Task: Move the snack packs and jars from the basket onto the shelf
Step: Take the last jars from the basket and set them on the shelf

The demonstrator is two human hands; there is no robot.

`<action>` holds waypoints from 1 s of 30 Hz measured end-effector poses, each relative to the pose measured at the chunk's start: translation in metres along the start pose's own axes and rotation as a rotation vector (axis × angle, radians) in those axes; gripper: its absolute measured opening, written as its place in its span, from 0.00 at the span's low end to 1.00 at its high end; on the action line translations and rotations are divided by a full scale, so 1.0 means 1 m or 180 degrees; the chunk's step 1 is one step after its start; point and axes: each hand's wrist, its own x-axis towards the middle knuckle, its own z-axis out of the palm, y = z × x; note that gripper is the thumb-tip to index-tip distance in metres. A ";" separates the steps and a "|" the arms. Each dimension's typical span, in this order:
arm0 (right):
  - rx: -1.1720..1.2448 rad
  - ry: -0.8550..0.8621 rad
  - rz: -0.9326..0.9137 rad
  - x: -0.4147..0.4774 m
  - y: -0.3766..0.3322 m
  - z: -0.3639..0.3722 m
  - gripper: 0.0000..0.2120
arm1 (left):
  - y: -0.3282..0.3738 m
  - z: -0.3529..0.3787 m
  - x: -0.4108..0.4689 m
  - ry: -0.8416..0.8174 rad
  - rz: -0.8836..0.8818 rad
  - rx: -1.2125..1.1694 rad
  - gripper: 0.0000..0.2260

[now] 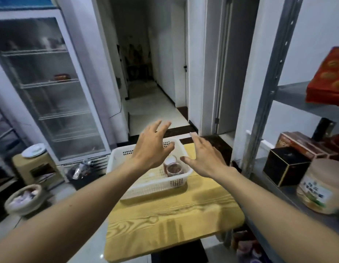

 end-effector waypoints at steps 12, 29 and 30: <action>0.0276 -0.0615 0.0579 0.137 0.014 0.147 0.37 | -0.134 0.137 0.091 -0.0951 -0.0131 -0.0070 0.33; 0.0184 -0.1277 0.1610 0.192 0.055 0.284 0.50 | -0.232 0.300 0.154 -0.2306 0.0156 -0.0378 0.41; 0.0175 -0.1239 0.1614 0.191 0.057 0.289 0.48 | -0.234 0.307 0.156 -0.2347 0.0142 -0.0432 0.42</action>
